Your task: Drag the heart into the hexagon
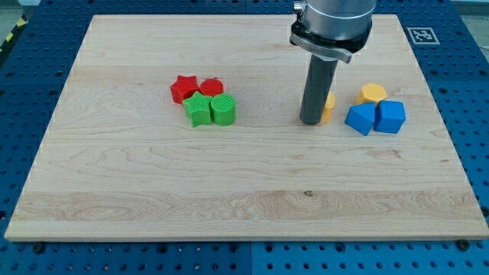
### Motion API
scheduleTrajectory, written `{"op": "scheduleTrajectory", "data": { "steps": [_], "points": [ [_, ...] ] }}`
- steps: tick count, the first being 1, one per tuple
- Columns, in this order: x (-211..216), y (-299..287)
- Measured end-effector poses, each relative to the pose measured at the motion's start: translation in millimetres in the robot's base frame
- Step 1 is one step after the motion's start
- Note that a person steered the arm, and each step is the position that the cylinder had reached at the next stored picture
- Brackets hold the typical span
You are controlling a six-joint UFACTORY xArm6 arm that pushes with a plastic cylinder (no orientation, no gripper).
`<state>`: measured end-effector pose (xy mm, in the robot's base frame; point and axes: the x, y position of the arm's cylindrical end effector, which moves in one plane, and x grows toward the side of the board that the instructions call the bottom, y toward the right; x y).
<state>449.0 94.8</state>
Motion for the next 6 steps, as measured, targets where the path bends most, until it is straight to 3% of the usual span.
{"op": "scheduleTrajectory", "data": {
  "steps": [3,6],
  "points": [
    [-15.4,32.9],
    [-50.9,24.8]
  ]
}}
